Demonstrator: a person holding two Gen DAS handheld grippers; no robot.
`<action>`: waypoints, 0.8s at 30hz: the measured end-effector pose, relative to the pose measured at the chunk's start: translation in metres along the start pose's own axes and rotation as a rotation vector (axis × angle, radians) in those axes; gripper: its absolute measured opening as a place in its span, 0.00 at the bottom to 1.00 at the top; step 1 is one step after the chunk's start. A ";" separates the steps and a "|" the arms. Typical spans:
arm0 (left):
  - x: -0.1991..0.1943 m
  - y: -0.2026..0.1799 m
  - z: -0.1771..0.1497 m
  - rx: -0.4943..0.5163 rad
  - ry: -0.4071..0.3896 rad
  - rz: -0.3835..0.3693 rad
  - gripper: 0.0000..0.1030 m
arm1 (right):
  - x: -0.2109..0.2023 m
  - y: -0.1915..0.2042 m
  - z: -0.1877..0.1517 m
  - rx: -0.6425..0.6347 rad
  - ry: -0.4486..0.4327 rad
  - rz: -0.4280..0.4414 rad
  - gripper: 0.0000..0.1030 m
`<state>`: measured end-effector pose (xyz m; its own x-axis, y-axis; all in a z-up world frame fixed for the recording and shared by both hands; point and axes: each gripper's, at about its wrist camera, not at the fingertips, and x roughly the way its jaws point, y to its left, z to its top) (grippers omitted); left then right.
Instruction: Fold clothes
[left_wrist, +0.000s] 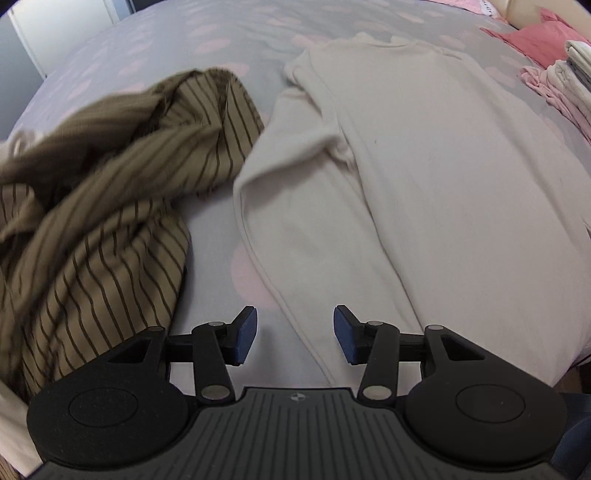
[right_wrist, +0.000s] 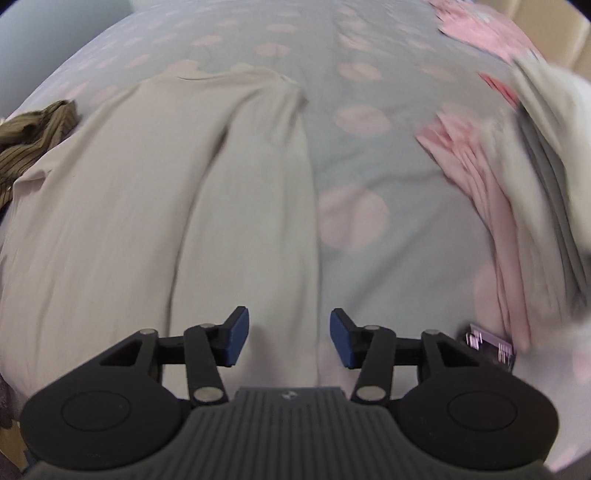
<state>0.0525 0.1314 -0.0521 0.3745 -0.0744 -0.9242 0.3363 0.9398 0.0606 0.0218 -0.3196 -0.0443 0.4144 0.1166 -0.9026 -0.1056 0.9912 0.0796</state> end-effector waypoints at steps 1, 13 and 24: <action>0.002 0.000 -0.004 -0.013 0.007 -0.001 0.43 | 0.001 -0.006 -0.006 0.040 0.024 0.021 0.52; 0.015 -0.022 -0.010 -0.014 0.068 0.037 0.44 | -0.052 0.002 -0.009 0.033 -0.055 0.014 0.03; 0.018 -0.021 -0.010 -0.007 0.066 0.041 0.48 | -0.116 -0.053 0.040 -0.096 -0.238 -0.422 0.02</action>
<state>0.0434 0.1134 -0.0736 0.3299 -0.0134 -0.9439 0.3155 0.9440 0.0969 0.0154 -0.3830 0.0736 0.6330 -0.2716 -0.7249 0.0380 0.9462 -0.3214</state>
